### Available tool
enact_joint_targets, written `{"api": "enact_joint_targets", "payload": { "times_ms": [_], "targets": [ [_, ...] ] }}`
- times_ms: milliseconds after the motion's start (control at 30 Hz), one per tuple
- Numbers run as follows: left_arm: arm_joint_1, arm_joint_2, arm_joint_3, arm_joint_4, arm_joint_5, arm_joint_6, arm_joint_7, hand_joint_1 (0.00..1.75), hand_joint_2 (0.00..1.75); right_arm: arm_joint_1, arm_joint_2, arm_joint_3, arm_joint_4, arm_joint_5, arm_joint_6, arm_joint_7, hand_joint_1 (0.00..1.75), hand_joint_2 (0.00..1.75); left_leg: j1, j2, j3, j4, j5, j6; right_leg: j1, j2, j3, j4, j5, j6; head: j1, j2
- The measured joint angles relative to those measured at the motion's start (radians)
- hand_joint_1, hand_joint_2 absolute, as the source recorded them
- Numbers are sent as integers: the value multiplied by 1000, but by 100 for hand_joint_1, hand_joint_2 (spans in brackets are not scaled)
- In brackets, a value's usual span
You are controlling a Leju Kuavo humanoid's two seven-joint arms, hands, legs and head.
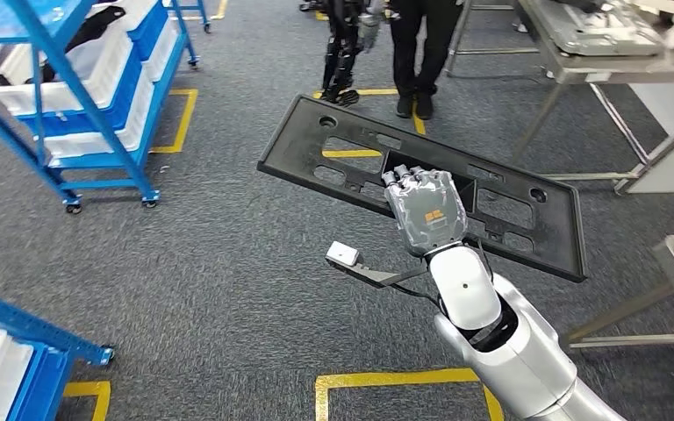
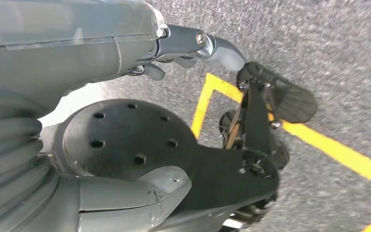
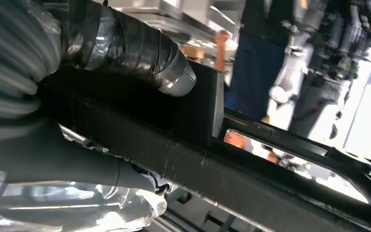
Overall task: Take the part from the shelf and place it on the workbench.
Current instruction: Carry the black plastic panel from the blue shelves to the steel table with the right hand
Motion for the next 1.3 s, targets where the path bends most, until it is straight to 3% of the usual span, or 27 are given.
{"api": "enact_joint_targets", "payload": {
  "times_ms": [33,67,100,167,233,300,333,400,467,533,567,600,667,700,767,833,900,967,1033,1067,1100,1133,1200,1267,1300],
  "targets": [
    [0,0,0,0,0,-2,2,0,175,2,0,2,3,0,1,0,173,175,1,14,0,1,-3,-1,-6,-5,-16,24,1,5,0,0],
    [0,0,0,0,0,-4,5,0,175,3,0,4,6,0,2,0,173,175,2,27,1,4,-6,-3,-12,-11,-14,12,21,11,0,0],
    [0,0,0,0,0,-7,8,0,175,3,0,5,8,0,2,1,173,175,3,40,3,7,-11,-7,-17,-21,9,-36,53,16,0,0],
    [-1,0,0,0,0,-14,11,0,175,3,0,5,11,0,2,1,173,175,3,62,6,18,-24,-20,-19,-64,72,-162,107,20,0,0],
    [-1,0,0,0,0,-19,13,0,175,3,2,4,12,0,2,2,173,175,-1,78,10,26,-36,-35,-12,-85,99,-215,117,11,-1,0],
    [-4,0,0,0,0,-21,16,0,175,3,3,2,13,0,2,2,173,175,-2,96,17,27,-43,-46,-8,-63,97,-213,114,-4,-1,0],
    [-5,-1,0,0,0,-22,17,0,175,3,3,1,13,0,2,1,173,175,1,90,19,32,-50,-52,-9,-51,99,-215,114,-11,-1,0],
    [-6,-2,-1,0,0,-29,23,0,175,0,8,-2,13,0,2,0,173,175,8,44,-1,86,-89,-58,-12,-29,103,-220,116,-26,-1,0],
    [-4,-2,-2,0,0,-37,29,0,175,-4,16,-3,13,0,2,-1,173,175,12,-6,-64,214,-152,-60,-10,-7,105,-222,116,-36,-1,0],
    [-2,-2,-2,0,0,-40,33,0,175,-3,22,-3,14,0,2,-4,173,175,11,-16,-125,320,-179,-58,-4,22,105,-220,116,-40,-2,0],
    [-2,-2,-2,0,0,-41,33,0,175,-3,23,-3,14,0,2,-6,173,175,10,-18,-133,323,-163,-55,-1,37,106,-218,115,-41,-1,0],
    [-2,-2,-2,0,0,-41,34,0,175,-3,24,-3,14,0,2,-6,173,175,10,-23,-123,287,-129,-50,0,52,107,-217,115,-41,-1,0],
    [-1,-1,-3,0,0,-41,35,0,175,-4,27,-3,14,0,2,-6,173,175,9,-61,-71,155,-53,-38,1,80,107,-213,114,-39,-1,0],
    [0,-1,-3,1,0,-41,36,0,175,-4,29,-3,14,0,2,-6,173,175,8,-82,-48,100,-33,-34,1,93,105,-212,115,-36,-1,0],
    [0,0,-3,2,0,-41,36,0,175,-3,32,-3,15,0,2,-7,173,175,5,-102,-27,55,-28,-29,-4,117,99,-214,119,-25,-1,0],
    [-3,0,-3,2,0,-41,36,0,175,-2,32,-4,16,0,2,-7,173,175,6,-80,-21,43,-23,-22,-7,130,95,-217,124,-12,-1,0],
    [-4,-1,-3,2,0,-41,36,0,175,-4,31,-7,18,0,2,-8,173,175,10,-54,-13,26,-14,-11,-2,85,78,-181,99,-4,0,0],
    [-2,-1,-3,2,0,-41,36,0,175,-6,31,-9,20,0,2,-8,173,175,9,-26,-8,18,-10,-2,1,19,30,-77,39,1,1,0],
    [0,-1,-3,2,0,-41,36,0,175,-4,31,-9,22,0,2,-8,173,175,7,2,-8,19,-13,-1,-4,-3,-20,26,1,7,2,0],
    [0,-2,-3,2,0,-41,36,0,175,-3,31,-9,23,0,2,-8,173,175,7,16,-7,20,-15,-2,-8,-8,-25,37,7,10,2,0],
    [0,-2,-3,2,0,-41,36,0,175,-2,31,-9,24,0,2,-8,173,175,7,29,-6,21,-17,-5,-11,-13,-11,9,30,12,2,0],
    [0,-3,-3,2,0,-41,36,0,175,-2,31,-9,25,0,2,-8,173,175,8,41,-3,23,-21,-8,-14,-26,23,-52,64,14,2,0],
    [-1,-4,-3,2,0,-41,36,0,175,-3,31,-9,25,0,2,-8,173,175,5,63,2,29,-33,-21,-9,-68,88,-175,106,11,1,0],
    [-3,-3,-3,2,0,-41,36,0,175,-4,31,-10,25,0,2,-8,173,175,-1,80,6,34,-41,-34,-1,-82,107,-214,107,1,1,0],
    [-3,-4,-3,2,0,-41,36,0,175,-4,31,-10,25,0,2,-8,173,175,-1,89,8,35,-44,-38,-1,-68,105,-214,108,-6,0,0]
  ]
}}
